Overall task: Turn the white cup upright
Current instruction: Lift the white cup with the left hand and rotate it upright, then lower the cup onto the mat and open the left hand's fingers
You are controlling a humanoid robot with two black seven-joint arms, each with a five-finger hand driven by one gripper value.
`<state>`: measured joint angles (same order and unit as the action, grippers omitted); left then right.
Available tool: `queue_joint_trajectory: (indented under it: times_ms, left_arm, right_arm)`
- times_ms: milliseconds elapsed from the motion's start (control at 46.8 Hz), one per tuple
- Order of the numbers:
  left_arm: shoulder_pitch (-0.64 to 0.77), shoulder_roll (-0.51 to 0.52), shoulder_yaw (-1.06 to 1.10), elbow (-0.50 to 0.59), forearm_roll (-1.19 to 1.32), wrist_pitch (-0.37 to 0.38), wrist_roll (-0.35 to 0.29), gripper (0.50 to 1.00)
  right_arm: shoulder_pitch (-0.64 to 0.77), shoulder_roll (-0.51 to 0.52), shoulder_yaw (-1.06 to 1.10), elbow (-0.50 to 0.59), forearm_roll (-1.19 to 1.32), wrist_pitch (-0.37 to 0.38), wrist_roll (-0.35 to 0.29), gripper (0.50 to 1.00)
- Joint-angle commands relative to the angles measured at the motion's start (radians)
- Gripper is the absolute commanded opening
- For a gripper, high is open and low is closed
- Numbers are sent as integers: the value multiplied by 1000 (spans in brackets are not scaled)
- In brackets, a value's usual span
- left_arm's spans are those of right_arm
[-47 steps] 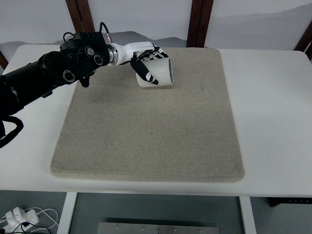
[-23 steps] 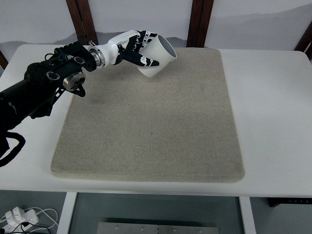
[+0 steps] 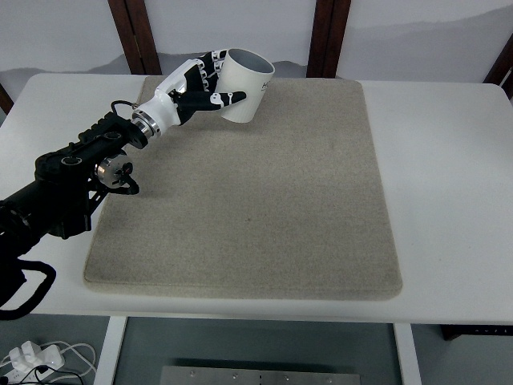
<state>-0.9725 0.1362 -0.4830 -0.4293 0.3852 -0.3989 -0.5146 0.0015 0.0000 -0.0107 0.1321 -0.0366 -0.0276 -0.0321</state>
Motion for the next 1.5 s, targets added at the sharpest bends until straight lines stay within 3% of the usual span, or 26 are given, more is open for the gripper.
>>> queue_joint_trajectory:
  times_ms: [0,256,1004,1474]
  left_arm:
    - [12,-1,-11,0,-6,-9,-35,643]
    - [35,-1,-12,1,-14,-17,-87,653]
    - [51,-9,24,18,1,28,-94,698]
    - [49,-27,67,20,1,46,-96,799]
  right_arm:
    - [0,0,0,0,0,0,0,952]
    - [0,0,0,0,0,0,0,952]
    - [0,0,0,0,0,0,0,952]
    - [0,0,0,0,1,0,0,952]
